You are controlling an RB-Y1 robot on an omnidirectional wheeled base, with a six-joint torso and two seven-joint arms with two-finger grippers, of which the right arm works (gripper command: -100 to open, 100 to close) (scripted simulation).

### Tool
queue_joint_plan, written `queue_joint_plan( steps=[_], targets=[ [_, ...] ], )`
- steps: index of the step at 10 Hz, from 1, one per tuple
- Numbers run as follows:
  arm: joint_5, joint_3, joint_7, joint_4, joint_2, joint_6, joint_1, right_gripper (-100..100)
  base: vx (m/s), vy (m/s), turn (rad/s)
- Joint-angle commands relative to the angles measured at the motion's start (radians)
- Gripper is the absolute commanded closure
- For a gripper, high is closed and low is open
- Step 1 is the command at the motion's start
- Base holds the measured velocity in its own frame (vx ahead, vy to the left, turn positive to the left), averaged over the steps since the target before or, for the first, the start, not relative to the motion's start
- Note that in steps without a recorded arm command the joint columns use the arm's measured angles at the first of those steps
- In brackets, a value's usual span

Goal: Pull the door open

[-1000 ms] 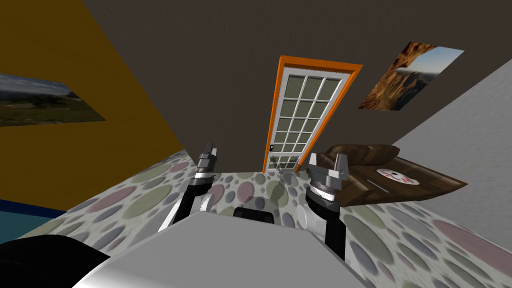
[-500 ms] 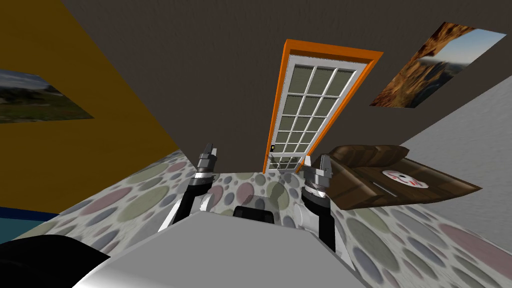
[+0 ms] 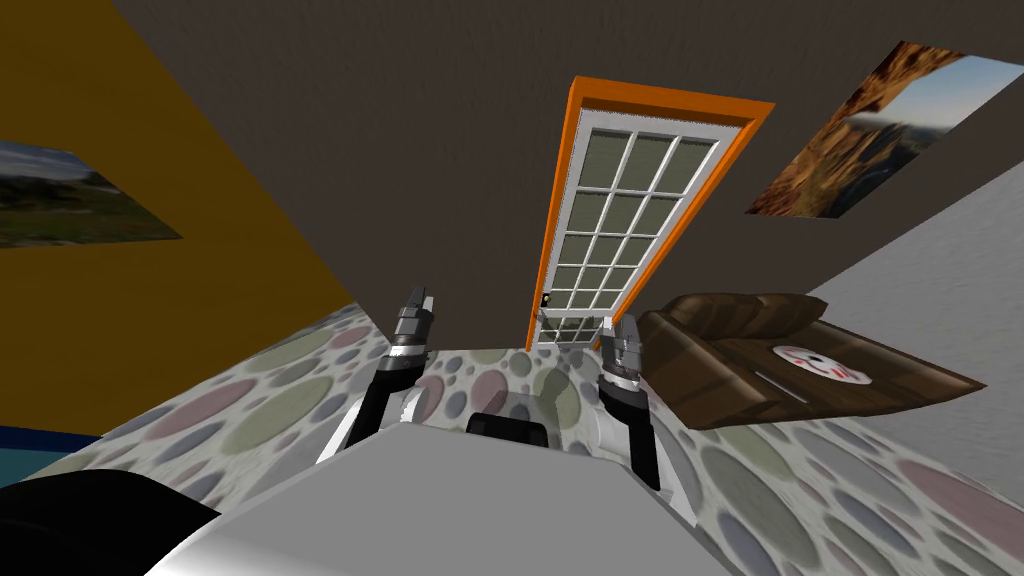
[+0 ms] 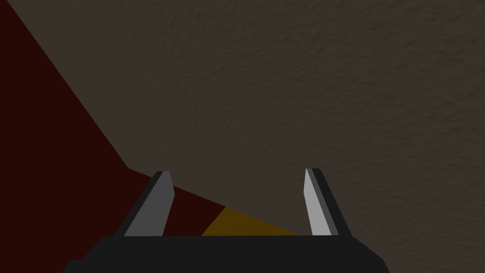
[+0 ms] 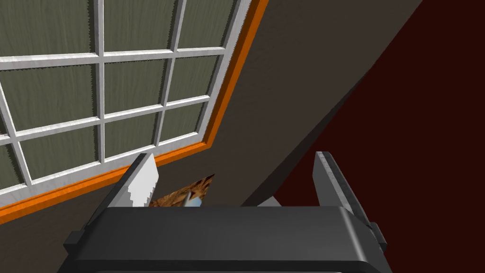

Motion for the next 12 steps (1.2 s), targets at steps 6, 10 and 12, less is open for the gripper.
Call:
queue_joint_plan(
  steps=[6, 10, 12],
  targets=[
    [0.052, -0.019, 0.138, 0.174, -0.027, -0.034, -0.055, -100, 0.084, 0.002, 0.005],
    [0.082, -0.03, 0.215, 0.278, -0.042, -0.053, -0.084, -100, 0.069, 0.004, 0.005],
    [0.102, -0.037, 0.269, 0.34, -0.051, -0.066, -0.105, -100, 0.104, -0.001, 0.006]
  ],
)
